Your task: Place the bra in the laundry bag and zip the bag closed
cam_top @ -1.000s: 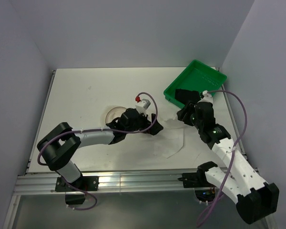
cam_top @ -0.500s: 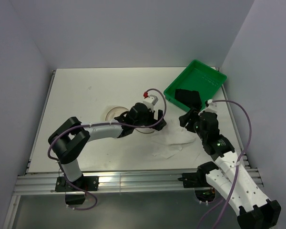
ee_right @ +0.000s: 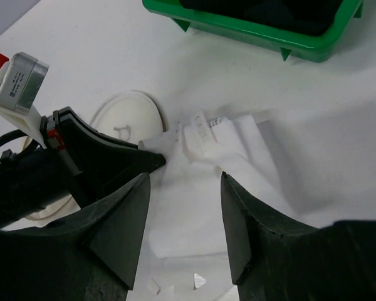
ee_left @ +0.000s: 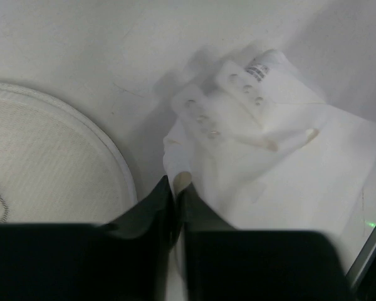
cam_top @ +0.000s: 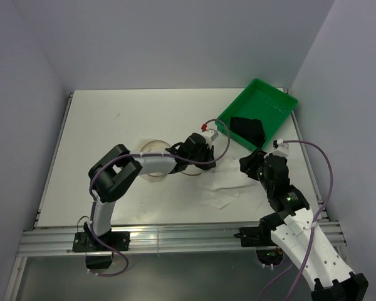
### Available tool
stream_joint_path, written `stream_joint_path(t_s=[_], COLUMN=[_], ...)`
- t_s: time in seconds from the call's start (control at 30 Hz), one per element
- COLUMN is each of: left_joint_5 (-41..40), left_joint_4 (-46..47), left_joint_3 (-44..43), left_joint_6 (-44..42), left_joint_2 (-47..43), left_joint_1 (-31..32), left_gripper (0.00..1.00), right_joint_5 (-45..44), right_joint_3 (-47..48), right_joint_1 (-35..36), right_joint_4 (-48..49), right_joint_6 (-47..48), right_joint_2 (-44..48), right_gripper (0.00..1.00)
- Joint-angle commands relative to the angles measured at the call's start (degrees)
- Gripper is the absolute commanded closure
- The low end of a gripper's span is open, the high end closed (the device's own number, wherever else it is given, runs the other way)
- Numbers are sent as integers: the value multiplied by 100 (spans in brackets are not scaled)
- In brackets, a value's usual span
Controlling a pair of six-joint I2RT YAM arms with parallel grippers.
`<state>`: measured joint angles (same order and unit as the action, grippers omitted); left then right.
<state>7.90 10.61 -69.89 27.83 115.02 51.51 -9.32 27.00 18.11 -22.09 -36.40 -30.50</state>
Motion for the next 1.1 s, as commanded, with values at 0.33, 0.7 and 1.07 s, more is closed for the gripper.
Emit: stream_joint_path(t_s=[0.33,0.7,1.07], left_joint_5=[527,477,-511], left_joint_4=[1302,1058,503], left_joint_3=[1117,1566,1320], left_joint_6=[380,592,-234], left_joint_2=[-2053,-3872,-5622], left_joint_1=[-18,-53,-79], left_gripper=[100,100,100], right_joint_5=[168,2574,4317], right_joint_3=[-328,-451,489], right_joint_1=[-18,-18,-18], right_joint_4=[635,1891,2077], right_joint_6=[-60,344,687], right_joint_2=[-431,674,1029], right_gripper=[18,17,7])
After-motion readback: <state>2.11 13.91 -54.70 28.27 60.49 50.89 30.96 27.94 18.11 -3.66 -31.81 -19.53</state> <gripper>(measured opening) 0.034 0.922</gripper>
